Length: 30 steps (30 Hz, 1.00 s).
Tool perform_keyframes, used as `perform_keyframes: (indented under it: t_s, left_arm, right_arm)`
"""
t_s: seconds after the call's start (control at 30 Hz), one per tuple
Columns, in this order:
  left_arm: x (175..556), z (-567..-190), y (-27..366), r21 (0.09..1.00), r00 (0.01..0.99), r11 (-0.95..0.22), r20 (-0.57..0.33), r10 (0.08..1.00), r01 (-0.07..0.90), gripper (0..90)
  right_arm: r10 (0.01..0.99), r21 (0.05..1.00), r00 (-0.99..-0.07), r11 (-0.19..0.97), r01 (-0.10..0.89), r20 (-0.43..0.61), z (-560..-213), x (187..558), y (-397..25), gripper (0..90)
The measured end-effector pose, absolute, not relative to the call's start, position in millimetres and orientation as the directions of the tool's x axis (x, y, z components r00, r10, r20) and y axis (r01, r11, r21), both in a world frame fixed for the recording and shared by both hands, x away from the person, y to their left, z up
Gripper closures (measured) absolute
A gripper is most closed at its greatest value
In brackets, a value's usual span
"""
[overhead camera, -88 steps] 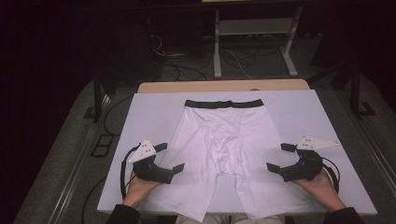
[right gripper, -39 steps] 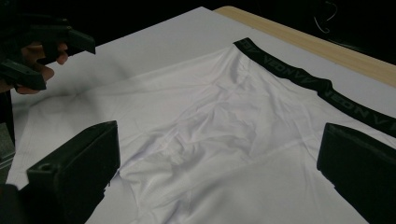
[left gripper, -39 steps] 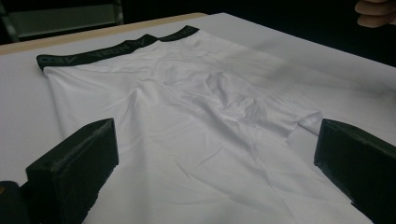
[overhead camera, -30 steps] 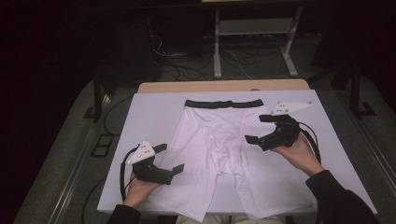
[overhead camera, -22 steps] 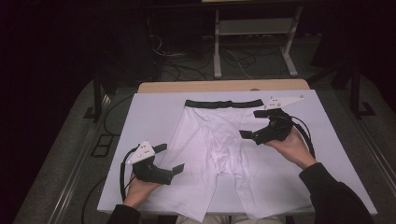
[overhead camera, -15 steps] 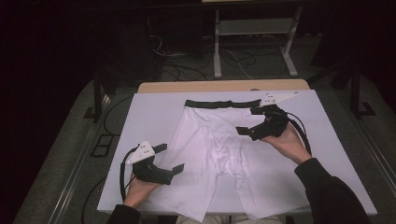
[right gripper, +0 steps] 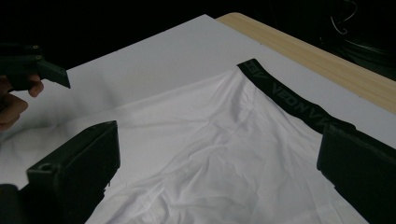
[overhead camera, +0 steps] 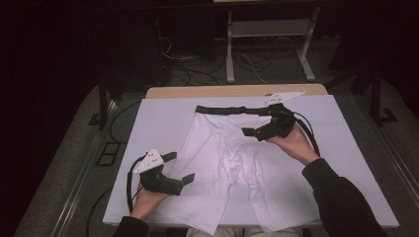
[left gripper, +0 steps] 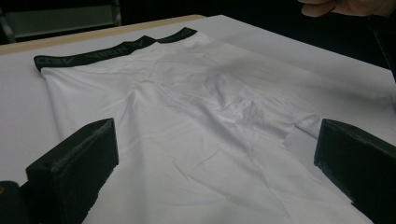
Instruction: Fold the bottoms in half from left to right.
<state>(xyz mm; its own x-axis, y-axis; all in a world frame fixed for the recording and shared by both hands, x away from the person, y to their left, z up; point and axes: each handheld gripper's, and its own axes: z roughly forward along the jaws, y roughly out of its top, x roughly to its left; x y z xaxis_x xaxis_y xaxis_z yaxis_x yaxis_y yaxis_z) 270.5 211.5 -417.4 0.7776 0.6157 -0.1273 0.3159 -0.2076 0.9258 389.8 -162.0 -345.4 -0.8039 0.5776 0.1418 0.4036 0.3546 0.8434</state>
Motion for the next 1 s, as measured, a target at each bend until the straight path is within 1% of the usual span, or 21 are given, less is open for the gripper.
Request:
perform_keyframes:
  t_s: [0.3,1.0]
  left_arm:
    - [270,-417,211,0.925,0.779,-0.208,-0.128,0.614,0.317,0.0]
    - [270,-417,212,0.925,0.779,-0.209,-0.128,0.614,0.317,0.0]
  right_arm:
    - [0.578,0.829,-0.803,0.374,0.416,0.142,-352,409,-143,0.0]
    - [0.587,0.813,-0.797,0.388,0.434,0.145,-364,442,-118,0.0]
